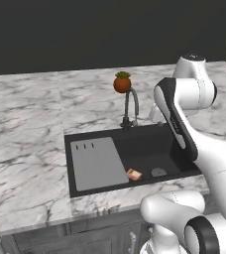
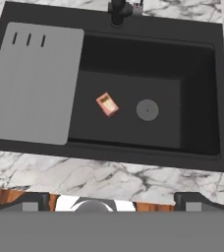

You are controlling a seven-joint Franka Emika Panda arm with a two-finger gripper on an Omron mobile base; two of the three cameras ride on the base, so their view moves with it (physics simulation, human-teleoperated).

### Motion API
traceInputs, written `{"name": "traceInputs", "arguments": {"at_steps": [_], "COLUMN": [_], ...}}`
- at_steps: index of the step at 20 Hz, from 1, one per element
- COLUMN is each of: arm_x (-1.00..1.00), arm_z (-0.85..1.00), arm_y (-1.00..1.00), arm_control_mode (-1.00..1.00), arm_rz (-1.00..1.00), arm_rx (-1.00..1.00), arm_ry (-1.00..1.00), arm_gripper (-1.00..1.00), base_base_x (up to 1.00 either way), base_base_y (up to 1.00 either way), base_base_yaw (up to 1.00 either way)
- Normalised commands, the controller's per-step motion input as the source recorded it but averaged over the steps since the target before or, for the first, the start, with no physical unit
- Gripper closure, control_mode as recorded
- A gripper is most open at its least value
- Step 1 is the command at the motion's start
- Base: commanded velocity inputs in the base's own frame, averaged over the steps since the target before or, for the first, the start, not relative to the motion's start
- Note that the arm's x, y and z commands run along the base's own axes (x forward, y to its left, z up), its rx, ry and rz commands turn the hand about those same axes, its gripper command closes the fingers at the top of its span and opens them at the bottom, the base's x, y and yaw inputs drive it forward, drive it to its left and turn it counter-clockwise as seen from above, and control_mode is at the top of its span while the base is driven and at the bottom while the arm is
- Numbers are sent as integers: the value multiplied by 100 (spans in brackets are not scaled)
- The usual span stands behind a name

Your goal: Pick up the bar soap and bar soap from the sink, and place them back in the cabinet, and close the cabinet door.

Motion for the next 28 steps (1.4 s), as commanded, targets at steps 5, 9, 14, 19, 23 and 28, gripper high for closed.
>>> {"name": "traceInputs", "arguments": {"at_steps": [5, 9, 14, 19, 23, 28], "arm_x": [19, 18, 15, 6, 3, 1], "arm_z": [-21, -19, -17, -9, -11, -11], "arm_y": [2, 2, 1, 0, 0, 1], "arm_control_mode": [-100, -100, -100, -100, -100, -100], "arm_rz": [0, 0, 1, 1, 2, 2], "arm_rx": [0, 0, 0, 0, 0, 0], "arm_ry": [0, 0, 0, 0, 0, 0], "arm_gripper": [-100, -100, -100, -100, -100, -100], "base_base_x": [0, 0, 0, 0, 0, 0], "base_base_y": [0, 0, 0, 0, 0, 0], "base_base_yaw": [0, 0, 0, 0, 0, 0]}}
